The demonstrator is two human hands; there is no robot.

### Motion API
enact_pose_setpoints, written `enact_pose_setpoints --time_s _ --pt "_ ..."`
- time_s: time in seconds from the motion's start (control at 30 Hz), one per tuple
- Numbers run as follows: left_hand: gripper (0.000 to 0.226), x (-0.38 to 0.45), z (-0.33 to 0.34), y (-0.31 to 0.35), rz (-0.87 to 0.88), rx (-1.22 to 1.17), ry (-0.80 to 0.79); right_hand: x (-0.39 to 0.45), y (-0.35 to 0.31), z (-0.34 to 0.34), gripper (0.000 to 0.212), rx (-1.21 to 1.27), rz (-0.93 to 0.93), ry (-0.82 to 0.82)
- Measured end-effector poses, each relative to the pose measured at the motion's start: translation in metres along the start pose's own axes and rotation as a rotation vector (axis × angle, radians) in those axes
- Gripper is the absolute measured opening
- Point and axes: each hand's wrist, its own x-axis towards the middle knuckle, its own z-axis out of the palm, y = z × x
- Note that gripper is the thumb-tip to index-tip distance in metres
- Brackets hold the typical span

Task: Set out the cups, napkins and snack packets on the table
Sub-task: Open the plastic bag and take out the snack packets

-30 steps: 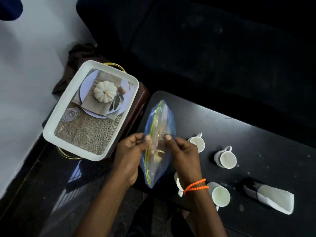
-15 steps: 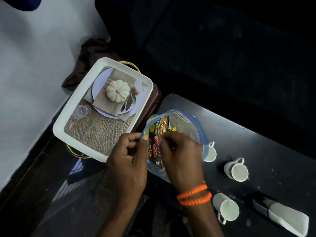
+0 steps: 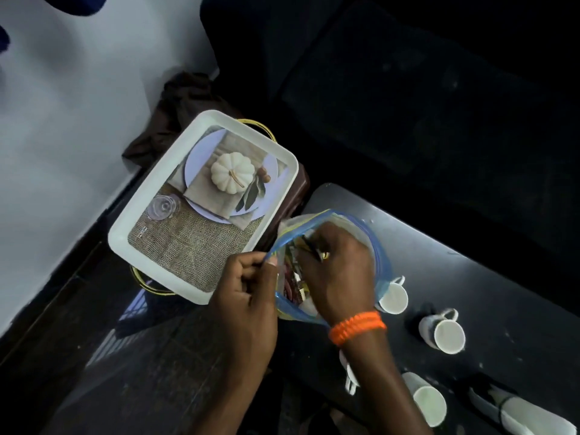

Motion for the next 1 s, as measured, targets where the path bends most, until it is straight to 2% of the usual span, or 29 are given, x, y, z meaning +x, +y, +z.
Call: enact_pose_setpoints --time_s 0.07,0.13,0.23,0.37,0.47,0.57,0.6,0.67,0.73,0.77,0.83,0.87,0.9,0.93,1.0 --pt "0.015 0.006 -0.006 -0.002 0.002 0.003 0.036 -0.021 -0.008 -0.041 0.01 0.193 -0.142 0.085" --pt "0.016 0.011 -0.011 -0.004 -0.001 -0.026 0.054 -0.027 0.0 -0.083 0.014 0.354 -0.193 0.187" --pt "0.02 0.016 -0.018 -0.008 -0.019 -0.037 0.059 0.002 0.027 -0.118 0.027 0.517 -0.058 0.415" --pt "0.022 0.011 -0.018 -0.009 -0.028 -0.044 0.028 0.076 0.063 -0.071 0.013 0.802 0.317 0.372" --pt "0.017 0.004 -0.017 -0.008 -0.027 -0.041 -0.005 0.099 0.081 -0.02 0.007 0.7 0.511 0.17" --pt "0.011 -0.001 -0.017 -0.009 -0.018 -0.032 -0.042 0.085 0.1 -0.008 0.018 0.583 0.524 0.024" --pt "0.009 -0.001 -0.017 -0.009 -0.02 -0.034 -0.048 0.08 0.097 -0.009 0.01 0.548 0.539 0.055" --pt "0.008 -0.002 -0.018 -0.008 -0.033 -0.049 -0.053 0.076 0.083 -0.016 0.026 0.405 0.558 0.292" --pt "0.007 -0.002 -0.018 -0.006 -0.04 -0.059 -0.055 0.063 0.056 -0.028 0.028 0.417 0.428 0.528" --pt "0.006 -0.002 -0.018 -0.006 -0.047 -0.064 -0.058 0.047 0.038 -0.036 0.022 0.472 0.28 0.611" --pt "0.005 -0.003 -0.018 -0.006 -0.059 -0.065 -0.067 0.002 0.01 -0.044 0.01 0.455 -0.079 0.659" --pt "0.006 -0.004 -0.018 -0.006 -0.062 -0.063 -0.07 -0.017 0.0 -0.042 0.005 0.391 -0.232 0.628" --pt "0.007 -0.006 -0.019 -0.005 -0.062 -0.06 -0.07 -0.03 -0.004 -0.035 0.002 0.314 -0.307 0.542" --pt "0.008 -0.008 -0.02 -0.005 -0.061 -0.053 -0.069 -0.033 -0.005 -0.024 0.002 0.228 -0.293 0.416" --pt "0.008 -0.012 -0.021 -0.006 -0.061 -0.038 -0.062 -0.021 0.003 0.009 0.014 -0.066 -0.079 0.07"
